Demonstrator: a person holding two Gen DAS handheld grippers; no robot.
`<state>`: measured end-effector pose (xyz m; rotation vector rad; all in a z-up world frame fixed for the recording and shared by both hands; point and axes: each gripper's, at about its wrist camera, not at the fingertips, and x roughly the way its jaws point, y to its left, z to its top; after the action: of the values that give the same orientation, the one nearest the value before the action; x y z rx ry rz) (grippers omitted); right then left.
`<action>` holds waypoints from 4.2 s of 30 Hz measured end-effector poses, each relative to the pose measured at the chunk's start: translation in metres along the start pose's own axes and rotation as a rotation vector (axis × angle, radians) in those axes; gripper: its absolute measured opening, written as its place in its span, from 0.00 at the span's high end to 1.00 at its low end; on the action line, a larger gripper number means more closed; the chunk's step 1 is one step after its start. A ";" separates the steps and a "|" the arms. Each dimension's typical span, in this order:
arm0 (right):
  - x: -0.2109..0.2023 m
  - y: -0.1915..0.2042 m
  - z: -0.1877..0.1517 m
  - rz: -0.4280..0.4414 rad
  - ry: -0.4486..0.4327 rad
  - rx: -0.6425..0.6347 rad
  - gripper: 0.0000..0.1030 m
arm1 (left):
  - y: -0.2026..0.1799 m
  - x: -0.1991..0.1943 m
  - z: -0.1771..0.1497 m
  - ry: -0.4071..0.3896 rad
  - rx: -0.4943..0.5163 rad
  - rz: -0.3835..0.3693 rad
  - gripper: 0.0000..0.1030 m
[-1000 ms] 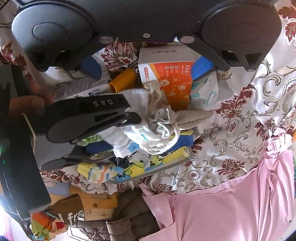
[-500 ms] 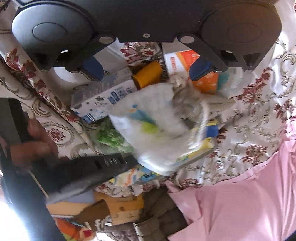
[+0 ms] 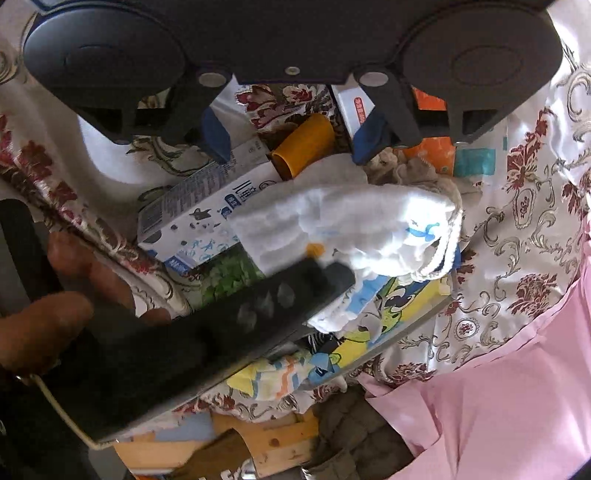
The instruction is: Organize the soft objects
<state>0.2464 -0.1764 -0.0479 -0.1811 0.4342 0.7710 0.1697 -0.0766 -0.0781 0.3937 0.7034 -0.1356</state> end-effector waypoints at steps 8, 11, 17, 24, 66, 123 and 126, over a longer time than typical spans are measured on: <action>-0.004 0.020 -0.006 -0.074 -0.024 -0.115 0.90 | 0.003 0.004 0.001 0.012 0.025 -0.006 0.56; -0.013 0.013 -0.001 -0.118 -0.072 -0.099 0.92 | 0.000 0.005 -0.002 0.028 0.049 0.004 0.65; -0.028 -0.008 0.007 -0.244 -0.143 -0.042 0.92 | 0.000 0.005 -0.001 0.039 0.070 0.034 0.66; -0.023 -0.033 0.007 -0.281 -0.109 0.044 0.92 | -0.004 0.020 0.004 0.076 0.130 0.070 0.65; -0.015 -0.012 -0.008 -0.100 0.005 0.035 0.12 | 0.015 -0.013 0.001 0.029 -0.125 -0.096 0.79; 0.043 -0.157 0.067 -0.180 -0.209 0.346 0.77 | 0.115 0.047 0.180 -0.386 -0.295 0.058 0.84; 0.061 -0.177 0.068 -0.185 -0.195 0.386 0.77 | 0.121 0.080 0.195 -0.377 -0.330 0.051 0.84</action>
<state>0.4318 -0.2416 -0.0138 0.2109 0.3671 0.5050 0.3782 -0.0420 0.0414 0.0644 0.3334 -0.0411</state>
